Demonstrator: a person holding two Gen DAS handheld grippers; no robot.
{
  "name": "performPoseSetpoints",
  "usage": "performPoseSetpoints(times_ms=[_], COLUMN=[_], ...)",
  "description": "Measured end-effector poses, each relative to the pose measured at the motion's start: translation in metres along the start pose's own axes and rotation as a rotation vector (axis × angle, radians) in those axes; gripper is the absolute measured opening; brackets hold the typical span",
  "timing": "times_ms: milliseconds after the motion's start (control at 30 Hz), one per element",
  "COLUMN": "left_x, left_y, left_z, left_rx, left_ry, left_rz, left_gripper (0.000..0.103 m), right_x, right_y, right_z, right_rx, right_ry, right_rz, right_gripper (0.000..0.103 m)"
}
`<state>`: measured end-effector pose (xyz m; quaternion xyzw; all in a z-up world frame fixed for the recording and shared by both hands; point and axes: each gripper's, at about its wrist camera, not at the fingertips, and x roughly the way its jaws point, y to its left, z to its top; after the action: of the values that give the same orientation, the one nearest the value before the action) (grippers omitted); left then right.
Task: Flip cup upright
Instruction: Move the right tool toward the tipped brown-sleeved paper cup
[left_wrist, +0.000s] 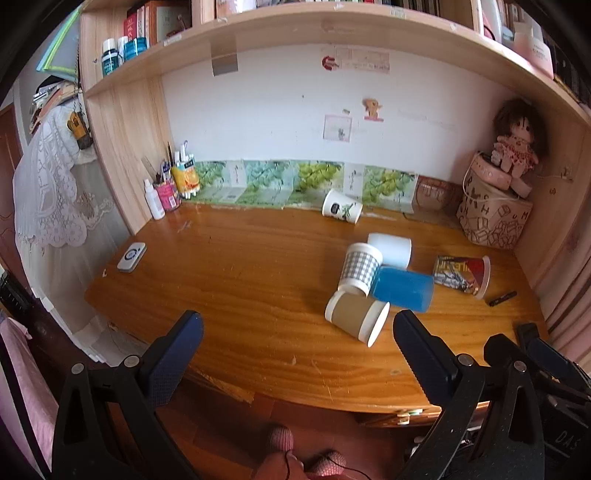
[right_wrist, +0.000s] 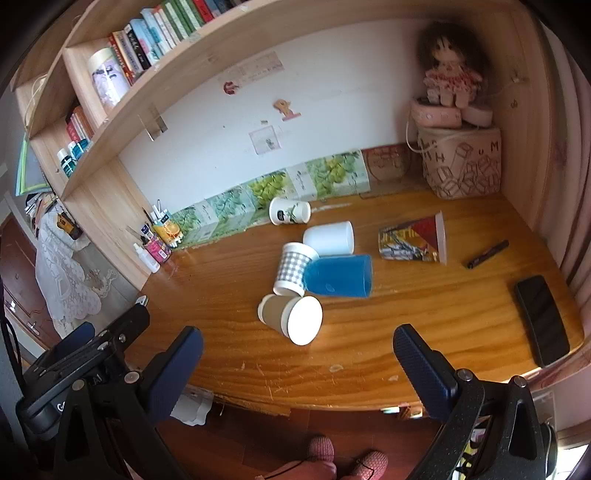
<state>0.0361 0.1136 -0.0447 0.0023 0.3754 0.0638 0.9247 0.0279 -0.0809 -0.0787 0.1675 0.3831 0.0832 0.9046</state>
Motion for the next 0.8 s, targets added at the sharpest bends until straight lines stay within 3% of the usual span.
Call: performPoseSetpoints(times_ms=[233,800], left_x=[0.01,0.031], left_y=[-0.013,-0.037], left_z=[0.003,0.029], left_rx=[0.019,0.15], left_ry=[0.047,0.015], left_rz=[0.009,-0.088], left_gripper=[0.103,0.103], right_x=[0.006,0.023], right_y=[-0.016,-0.041], right_z=[0.003,0.02], right_rx=[0.052,0.195], right_ry=[0.032,0.016], right_rz=[0.01,-0.002], right_gripper=[0.103,0.103])
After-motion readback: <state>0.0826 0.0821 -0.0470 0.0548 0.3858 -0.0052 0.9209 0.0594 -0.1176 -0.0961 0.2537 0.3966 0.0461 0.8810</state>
